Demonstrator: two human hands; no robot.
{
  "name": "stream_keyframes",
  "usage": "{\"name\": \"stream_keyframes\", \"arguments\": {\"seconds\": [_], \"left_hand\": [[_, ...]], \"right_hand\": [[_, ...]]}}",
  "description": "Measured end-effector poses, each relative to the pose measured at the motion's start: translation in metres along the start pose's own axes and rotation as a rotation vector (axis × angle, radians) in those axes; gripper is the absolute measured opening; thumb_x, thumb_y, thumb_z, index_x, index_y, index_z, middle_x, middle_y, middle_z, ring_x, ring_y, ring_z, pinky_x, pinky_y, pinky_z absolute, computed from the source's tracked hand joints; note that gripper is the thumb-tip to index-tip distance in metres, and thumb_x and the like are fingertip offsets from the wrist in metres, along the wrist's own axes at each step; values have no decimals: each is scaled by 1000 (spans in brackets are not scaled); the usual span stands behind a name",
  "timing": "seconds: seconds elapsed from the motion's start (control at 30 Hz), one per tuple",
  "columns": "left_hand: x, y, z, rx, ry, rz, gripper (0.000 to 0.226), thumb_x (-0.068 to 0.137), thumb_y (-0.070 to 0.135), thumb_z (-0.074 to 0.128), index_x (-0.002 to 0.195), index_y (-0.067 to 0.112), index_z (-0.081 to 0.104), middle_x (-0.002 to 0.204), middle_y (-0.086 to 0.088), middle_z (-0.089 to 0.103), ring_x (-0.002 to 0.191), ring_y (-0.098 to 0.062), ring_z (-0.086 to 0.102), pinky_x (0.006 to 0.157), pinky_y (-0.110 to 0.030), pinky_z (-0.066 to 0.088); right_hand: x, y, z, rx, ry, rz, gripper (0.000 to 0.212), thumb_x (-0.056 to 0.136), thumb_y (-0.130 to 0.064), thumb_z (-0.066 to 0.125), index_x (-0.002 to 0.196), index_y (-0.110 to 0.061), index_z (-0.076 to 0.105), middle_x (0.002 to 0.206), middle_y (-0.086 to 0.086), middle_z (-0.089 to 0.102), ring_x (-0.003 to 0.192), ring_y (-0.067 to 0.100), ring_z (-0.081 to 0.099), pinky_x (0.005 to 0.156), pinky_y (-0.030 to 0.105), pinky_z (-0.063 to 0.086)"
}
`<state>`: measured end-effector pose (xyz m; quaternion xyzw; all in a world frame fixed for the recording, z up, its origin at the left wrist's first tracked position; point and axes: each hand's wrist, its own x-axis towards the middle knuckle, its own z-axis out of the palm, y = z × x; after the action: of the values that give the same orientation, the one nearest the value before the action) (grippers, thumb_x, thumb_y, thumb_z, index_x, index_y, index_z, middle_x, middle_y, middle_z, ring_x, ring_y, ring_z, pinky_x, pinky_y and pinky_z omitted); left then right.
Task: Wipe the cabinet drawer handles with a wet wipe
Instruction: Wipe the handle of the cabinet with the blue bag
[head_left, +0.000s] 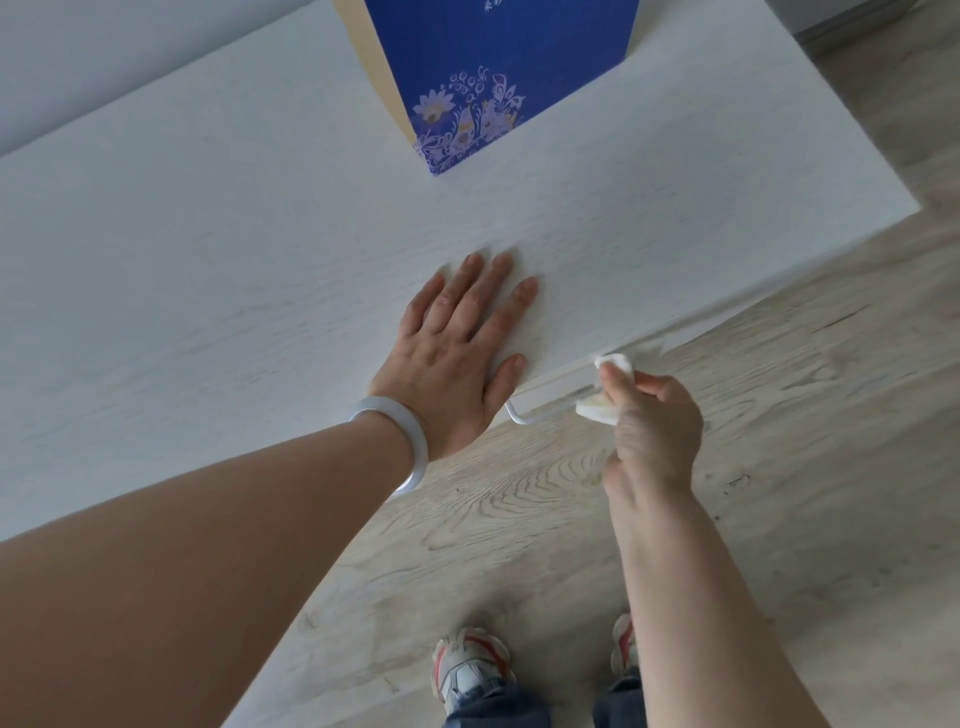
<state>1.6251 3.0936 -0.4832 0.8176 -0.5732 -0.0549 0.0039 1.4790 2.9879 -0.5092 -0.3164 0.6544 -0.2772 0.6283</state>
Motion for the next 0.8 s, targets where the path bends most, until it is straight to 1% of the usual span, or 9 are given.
{"name": "stream_keyframes", "arguments": {"seconds": [0.1, 0.17, 0.3, 0.47, 0.57, 0.67, 0.7, 0.77, 0.8], "left_hand": [[0, 1, 1, -2, 5, -4, 61, 101, 47, 23, 156, 23, 16, 163, -4, 12, 151, -23, 6, 122, -46, 11], [0, 1, 1, -3, 2, -3, 61, 100, 48, 23, 156, 23, 16, 163, -4, 12, 151, -23, 6, 122, -46, 10], [0, 0, 0, -3, -6, -8, 61, 100, 48, 23, 156, 24, 14, 164, -3, 10, 151, -23, 4, 122, -45, 7], [0, 1, 1, -6, -11, -10, 61, 100, 48, 22, 156, 24, 15, 164, -3, 10, 151, -22, 4, 122, -45, 8], [0, 0, 0, 3, -17, -12, 62, 100, 49, 21, 156, 24, 14, 164, -3, 9, 151, -22, 3, 122, -45, 7], [1, 2, 0, 5, -11, -6, 62, 100, 48, 21, 156, 23, 15, 163, -4, 11, 151, -23, 5, 122, -45, 8], [1, 2, -1, 4, -11, -4, 62, 100, 48, 21, 156, 23, 15, 163, -4, 11, 151, -23, 5, 122, -45, 8], [1, 1, 0, 4, -14, -3, 61, 100, 48, 21, 156, 23, 15, 163, -4, 11, 151, -23, 5, 122, -45, 8], [1, 0, 0, 5, -12, -4, 61, 100, 48, 21, 156, 23, 15, 163, -4, 11, 151, -23, 5, 122, -45, 8]], "right_hand": [[-15, 15, 7, 38, 61, 37, 19, 79, -10, 77, 75, -12, 58, 81, 7, 67, 71, 13, 62, 59, 14, 48], [-31, 28, 10, 39, 37, 87, 19, 79, -10, 76, 74, -11, 58, 76, 4, 64, 66, 11, 59, 54, 11, 45], [-23, 23, 9, 76, 11, 125, 18, 78, -8, 77, 78, -10, 59, 79, 5, 65, 70, 13, 61, 64, 18, 47], [-22, 26, 10, 39, -50, 107, 21, 78, -4, 75, 79, -8, 55, 71, 4, 61, 60, 8, 56, 64, 23, 49], [-34, 35, 9, 29, -105, 144, 22, 77, -5, 77, 86, -7, 57, 76, 8, 63, 67, 14, 58, 66, 26, 50], [-12, 18, 2, 134, -95, 150, 32, 75, -3, 78, 102, -1, 61, 89, 11, 67, 79, 19, 63, 77, 30, 54], [-4, 12, 0, 129, -131, 156, 29, 76, -4, 77, 102, -1, 64, 86, 7, 68, 79, 17, 64, 76, 28, 53], [4, 6, -5, 106, -208, 180, 10, 79, -8, 75, 87, -8, 68, 73, -2, 69, 74, 12, 64, 74, 24, 50], [5, 3, -7, 97, -227, 184, 7, 80, -10, 75, 80, -12, 67, 68, -5, 68, 71, 10, 63, 73, 23, 49]]}}
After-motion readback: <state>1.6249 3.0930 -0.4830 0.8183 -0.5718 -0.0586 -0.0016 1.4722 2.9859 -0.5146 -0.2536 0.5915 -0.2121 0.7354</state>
